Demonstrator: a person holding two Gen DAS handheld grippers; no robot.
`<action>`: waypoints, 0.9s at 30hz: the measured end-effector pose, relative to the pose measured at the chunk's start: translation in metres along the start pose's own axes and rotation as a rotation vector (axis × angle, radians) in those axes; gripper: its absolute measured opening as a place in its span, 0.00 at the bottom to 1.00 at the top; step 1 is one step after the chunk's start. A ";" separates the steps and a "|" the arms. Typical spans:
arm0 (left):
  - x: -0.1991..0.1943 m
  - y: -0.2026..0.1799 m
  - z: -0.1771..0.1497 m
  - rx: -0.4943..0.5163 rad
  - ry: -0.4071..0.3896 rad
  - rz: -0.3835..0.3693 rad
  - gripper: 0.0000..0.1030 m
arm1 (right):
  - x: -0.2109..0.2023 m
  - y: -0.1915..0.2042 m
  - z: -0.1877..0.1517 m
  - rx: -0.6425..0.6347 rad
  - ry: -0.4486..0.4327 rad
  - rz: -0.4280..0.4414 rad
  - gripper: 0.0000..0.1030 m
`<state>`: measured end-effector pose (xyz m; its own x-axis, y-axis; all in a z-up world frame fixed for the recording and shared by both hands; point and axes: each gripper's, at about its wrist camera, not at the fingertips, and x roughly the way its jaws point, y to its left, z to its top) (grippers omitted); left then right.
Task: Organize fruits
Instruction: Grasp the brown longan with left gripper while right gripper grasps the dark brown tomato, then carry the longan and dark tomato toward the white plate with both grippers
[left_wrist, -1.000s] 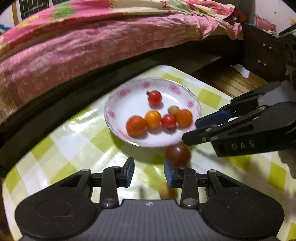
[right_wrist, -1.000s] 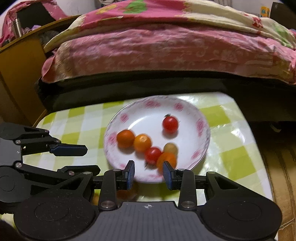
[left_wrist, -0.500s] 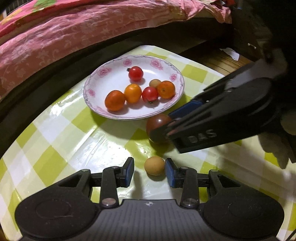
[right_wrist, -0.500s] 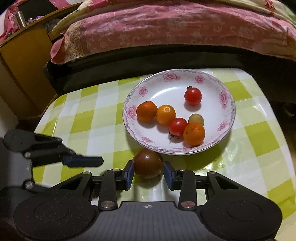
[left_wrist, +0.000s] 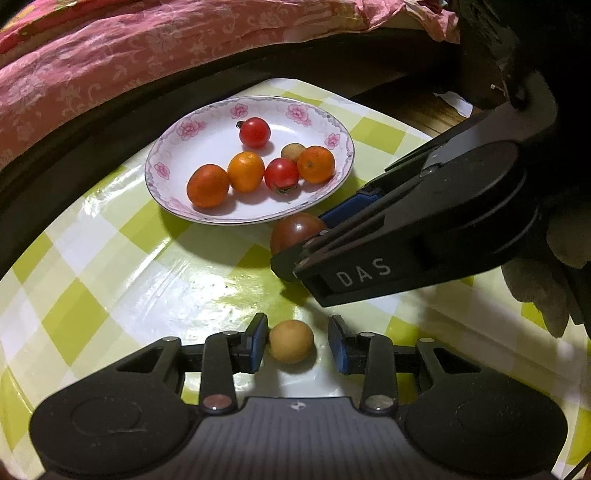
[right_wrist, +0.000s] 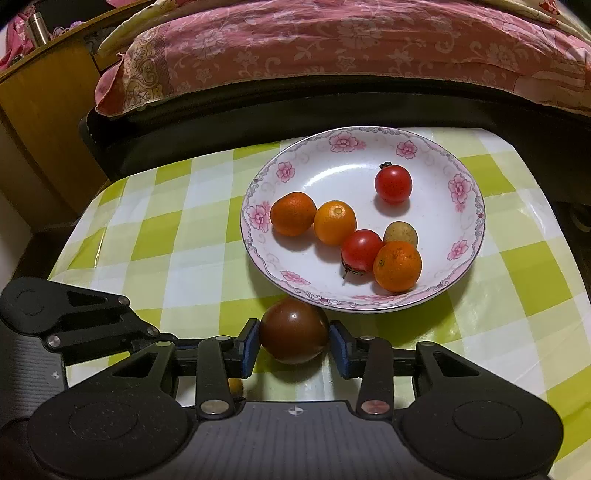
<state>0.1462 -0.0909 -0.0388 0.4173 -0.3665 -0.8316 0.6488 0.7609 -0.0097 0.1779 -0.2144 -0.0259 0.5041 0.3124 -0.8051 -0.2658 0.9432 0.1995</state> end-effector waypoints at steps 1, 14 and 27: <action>0.000 0.000 0.000 0.006 0.001 0.004 0.40 | 0.000 0.001 0.000 -0.004 0.002 -0.003 0.34; -0.006 -0.002 -0.009 0.038 0.018 0.032 0.34 | -0.009 0.006 -0.007 -0.069 0.021 -0.061 0.33; -0.007 0.000 -0.011 0.046 0.023 0.033 0.36 | -0.008 0.013 -0.009 -0.114 0.024 -0.087 0.34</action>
<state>0.1357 -0.0823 -0.0389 0.4243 -0.3287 -0.8438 0.6635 0.7469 0.0427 0.1632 -0.2057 -0.0222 0.5099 0.2263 -0.8299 -0.3140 0.9472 0.0654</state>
